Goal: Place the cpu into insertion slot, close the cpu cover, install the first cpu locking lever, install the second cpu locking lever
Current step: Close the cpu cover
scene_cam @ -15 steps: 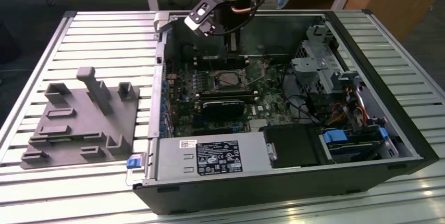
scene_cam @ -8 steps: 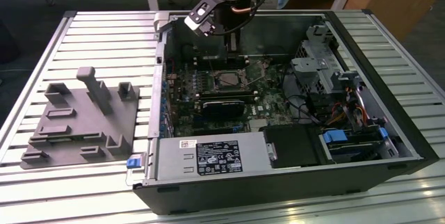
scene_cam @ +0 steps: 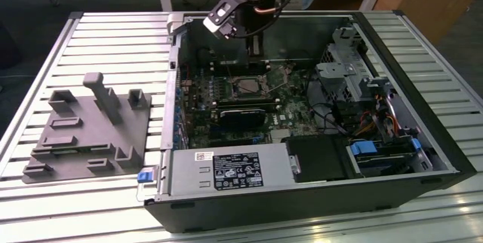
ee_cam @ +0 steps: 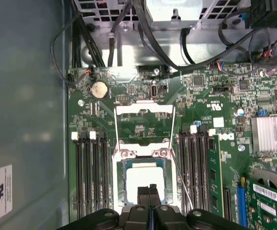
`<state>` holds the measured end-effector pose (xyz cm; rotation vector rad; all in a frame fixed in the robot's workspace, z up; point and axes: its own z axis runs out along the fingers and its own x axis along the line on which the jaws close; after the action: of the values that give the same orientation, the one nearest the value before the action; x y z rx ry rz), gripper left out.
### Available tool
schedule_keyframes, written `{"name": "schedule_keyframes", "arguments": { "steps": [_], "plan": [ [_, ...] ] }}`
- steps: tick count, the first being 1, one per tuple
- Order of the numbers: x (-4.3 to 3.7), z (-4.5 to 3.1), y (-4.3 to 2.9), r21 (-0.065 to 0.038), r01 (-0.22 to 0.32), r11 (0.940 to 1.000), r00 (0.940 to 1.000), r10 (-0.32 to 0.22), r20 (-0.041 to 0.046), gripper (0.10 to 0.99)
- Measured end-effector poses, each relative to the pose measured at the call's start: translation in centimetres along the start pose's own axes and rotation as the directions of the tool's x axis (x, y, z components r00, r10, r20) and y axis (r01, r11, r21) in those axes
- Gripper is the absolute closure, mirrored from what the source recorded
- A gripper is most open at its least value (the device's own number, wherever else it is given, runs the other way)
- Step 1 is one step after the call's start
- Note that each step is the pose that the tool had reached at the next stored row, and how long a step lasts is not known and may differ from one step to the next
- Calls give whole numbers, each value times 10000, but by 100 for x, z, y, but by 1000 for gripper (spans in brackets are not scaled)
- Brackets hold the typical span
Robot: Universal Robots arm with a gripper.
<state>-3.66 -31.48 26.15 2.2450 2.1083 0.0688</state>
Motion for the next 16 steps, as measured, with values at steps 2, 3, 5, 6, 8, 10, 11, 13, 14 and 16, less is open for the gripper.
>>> {"name": "schedule_keyframes", "arguments": {
  "steps": [2,3,5,6,8,10,11,13,14,16],
  "plan": [
    [6,2,24,0,0,10000,10000,0,1,980],
    [9,3,38,0,0,10000,10000,0,0,980],
    [16,5,68,0,0,10000,10000,0,0,980],
    [20,6,83,0,0,10000,10000,0,0,980],
    [27,8,113,0,0,10000,10000,0,0,980],
    [35,11,144,0,0,10000,10000,0,0,980],
    [39,12,160,0,0,10000,10000,0,0,980],
    [48,15,199,0,0,10000,10000,0,1,980],
    [52,16,218,0,1,10000,10000,-1,2,980],
    [62,19,256,0,1,10000,10000,-1,2,980]
  ]
}}
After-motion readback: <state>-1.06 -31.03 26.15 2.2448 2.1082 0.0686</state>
